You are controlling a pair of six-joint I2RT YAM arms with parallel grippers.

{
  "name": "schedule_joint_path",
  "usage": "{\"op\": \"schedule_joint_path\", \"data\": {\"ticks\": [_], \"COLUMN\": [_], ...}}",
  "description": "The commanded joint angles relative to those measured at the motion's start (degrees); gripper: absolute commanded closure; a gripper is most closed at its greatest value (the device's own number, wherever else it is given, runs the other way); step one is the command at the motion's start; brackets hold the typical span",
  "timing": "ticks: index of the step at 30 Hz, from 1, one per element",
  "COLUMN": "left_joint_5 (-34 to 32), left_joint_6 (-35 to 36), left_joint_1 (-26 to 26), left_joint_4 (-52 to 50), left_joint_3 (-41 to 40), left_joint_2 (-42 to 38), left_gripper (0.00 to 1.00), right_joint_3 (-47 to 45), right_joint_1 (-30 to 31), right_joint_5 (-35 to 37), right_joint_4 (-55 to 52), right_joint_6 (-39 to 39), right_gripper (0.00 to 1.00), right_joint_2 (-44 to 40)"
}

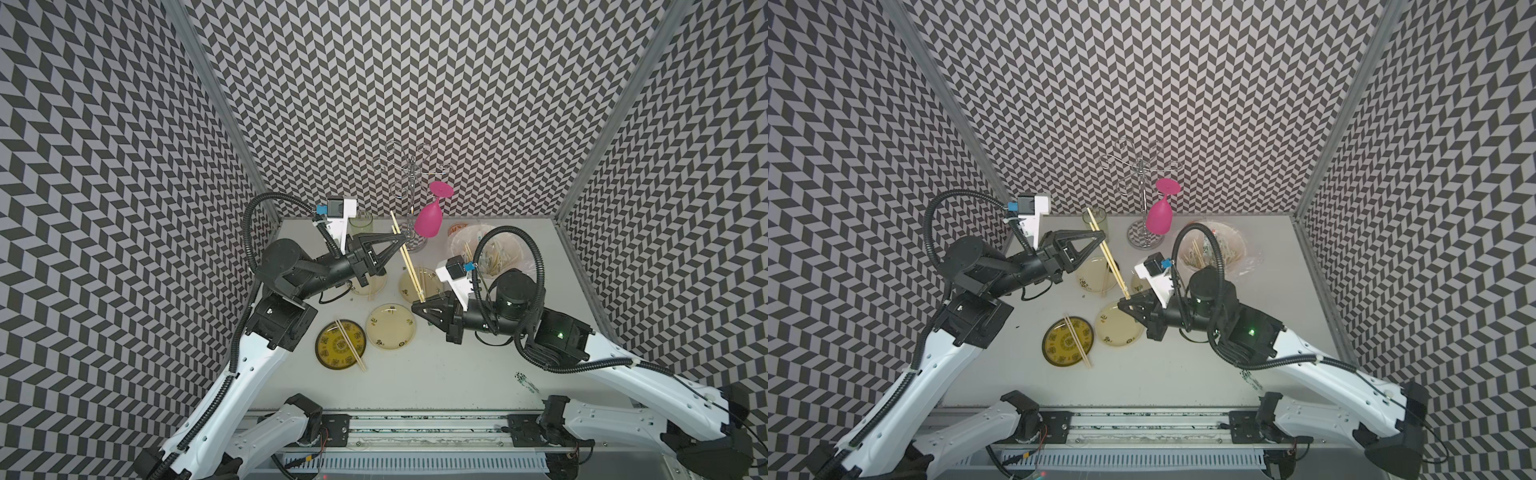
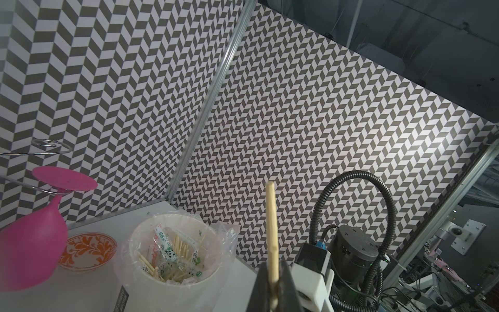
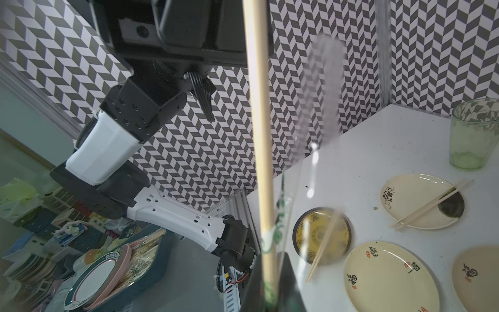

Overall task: Remove the packaging of disposable chopsticks
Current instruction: Remove the packet bag from the disposable chopsticks.

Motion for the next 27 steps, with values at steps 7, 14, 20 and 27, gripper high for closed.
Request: {"op": "schedule_joint_path", "data": {"ticks": [7, 14, 20, 27], "left_joint_5": [-11.3, -11.0, -12.3, -19.4], "left_joint_6": [-0.7, -3.5, -3.3, 2.8], "left_joint_1": [6.0, 6.4, 6.7, 6.9], "left_joint_4": [7.4, 10.6, 10.6, 5.8], "left_joint_3": [2.0, 2.4, 2.5, 2.9], "left_joint_2": [-4.7, -4.6, -5.2, -7.9], "left_gripper": [1.00, 1.00, 1.00, 1.00], "right_joint_3": [-0.7, 0.3, 0.6, 5.6], "right_joint_1": [-0.8, -1.0, -0.9, -4.9], "right_joint_5": [2.9, -0.7, -0.5, 11.5], "right_joint_4": [-5.5, -4.8, -4.9, -12.9], "right_joint_6": [1.1, 0.7, 0.6, 2.9], "right_gripper": [0.95, 0.88, 0.96, 1.00], "right_joint_2": [-0.5, 0.8, 0.7, 1.2]}}
